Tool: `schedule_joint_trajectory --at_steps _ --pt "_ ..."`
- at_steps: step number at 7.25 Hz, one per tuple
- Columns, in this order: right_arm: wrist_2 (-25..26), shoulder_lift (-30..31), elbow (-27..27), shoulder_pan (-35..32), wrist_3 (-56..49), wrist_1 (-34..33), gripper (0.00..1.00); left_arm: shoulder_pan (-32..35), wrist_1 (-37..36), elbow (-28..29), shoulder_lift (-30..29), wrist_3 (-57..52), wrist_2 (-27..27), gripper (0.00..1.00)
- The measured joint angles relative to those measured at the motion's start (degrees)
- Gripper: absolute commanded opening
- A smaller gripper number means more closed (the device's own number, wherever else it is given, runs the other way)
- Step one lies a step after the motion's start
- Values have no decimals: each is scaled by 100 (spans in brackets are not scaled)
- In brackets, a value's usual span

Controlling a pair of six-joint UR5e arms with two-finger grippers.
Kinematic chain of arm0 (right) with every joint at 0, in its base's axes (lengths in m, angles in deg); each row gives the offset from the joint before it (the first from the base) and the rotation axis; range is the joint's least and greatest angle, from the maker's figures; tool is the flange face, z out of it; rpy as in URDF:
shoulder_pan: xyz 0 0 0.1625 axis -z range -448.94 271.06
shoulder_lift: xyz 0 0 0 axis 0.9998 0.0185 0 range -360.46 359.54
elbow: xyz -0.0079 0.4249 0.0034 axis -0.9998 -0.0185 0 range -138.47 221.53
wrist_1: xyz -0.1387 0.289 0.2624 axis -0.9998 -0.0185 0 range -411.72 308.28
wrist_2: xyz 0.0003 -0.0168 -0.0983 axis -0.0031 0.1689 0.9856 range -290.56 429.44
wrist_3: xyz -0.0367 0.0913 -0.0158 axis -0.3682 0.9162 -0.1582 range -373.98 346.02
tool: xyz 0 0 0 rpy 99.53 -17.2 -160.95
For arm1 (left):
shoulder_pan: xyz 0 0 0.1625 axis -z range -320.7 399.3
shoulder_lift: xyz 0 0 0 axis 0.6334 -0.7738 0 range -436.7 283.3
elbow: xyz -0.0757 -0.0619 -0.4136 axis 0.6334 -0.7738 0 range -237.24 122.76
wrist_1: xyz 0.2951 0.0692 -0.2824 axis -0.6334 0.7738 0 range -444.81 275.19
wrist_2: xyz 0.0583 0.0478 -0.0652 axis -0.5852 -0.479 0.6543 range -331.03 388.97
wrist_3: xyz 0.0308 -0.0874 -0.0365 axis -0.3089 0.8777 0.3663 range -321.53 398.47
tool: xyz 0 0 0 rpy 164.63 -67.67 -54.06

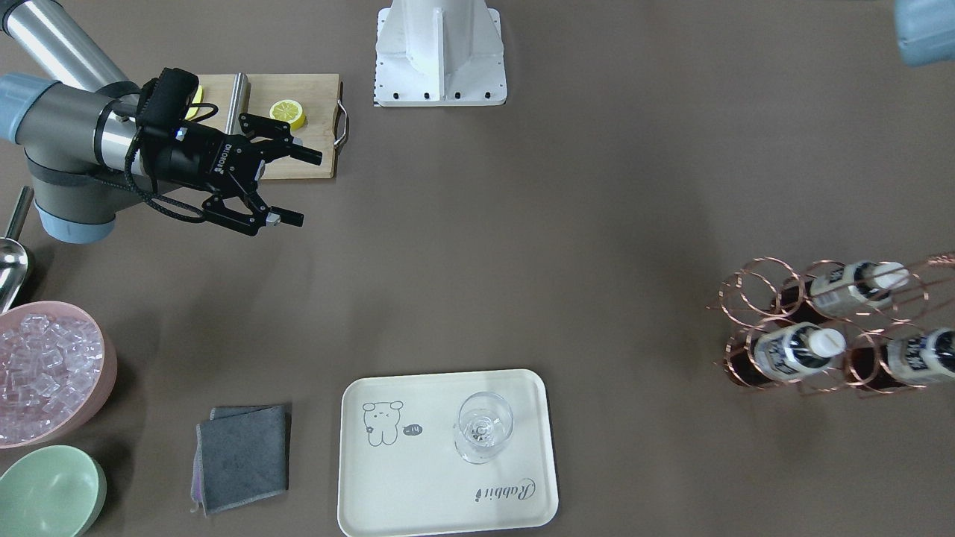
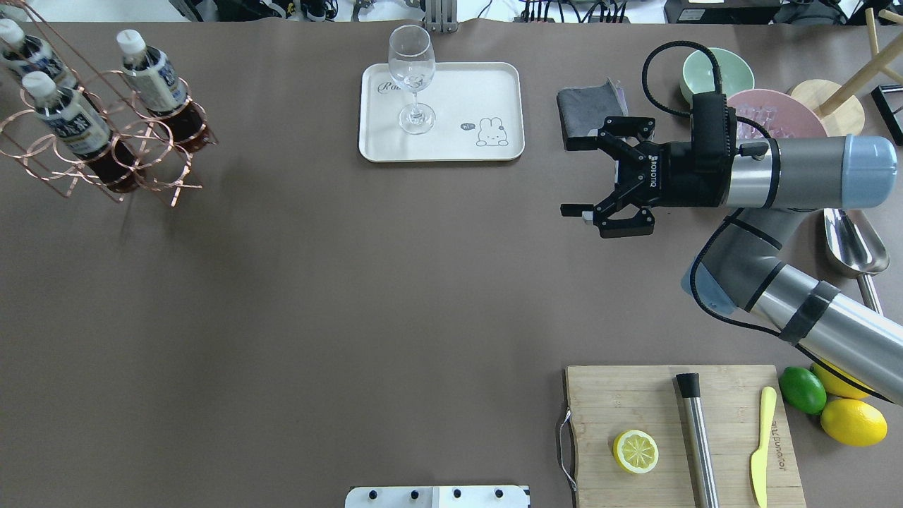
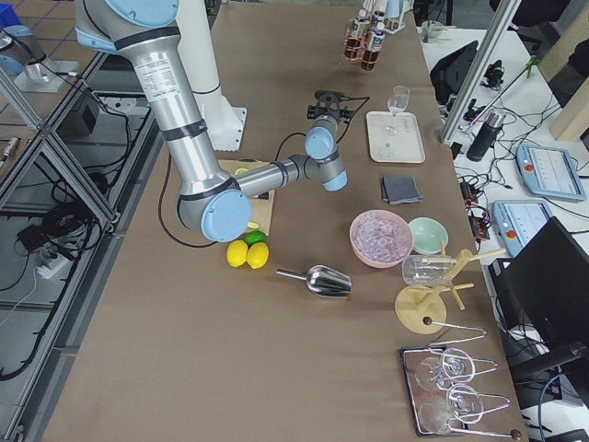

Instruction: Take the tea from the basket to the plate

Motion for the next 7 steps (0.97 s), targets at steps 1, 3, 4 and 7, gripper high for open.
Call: schedule_joint_trajectory --at_steps 1,3,4,7 --pt "-153 24 45 -41 58 6 99 -576 -370 -411 -204 458 -272 0" --pt "-260 17 171 -69 294 -7 99 -1864 -1375 -694 -1187 1457 -1068 0" --pt "-270 19 216 -86 343 -11 99 -2516 -1860 -723 -1750 1997 -1558 0" --pt "-268 35 236 -101 360 -15 99 -3771 -2857 -729 -2898 3118 -2388 0"
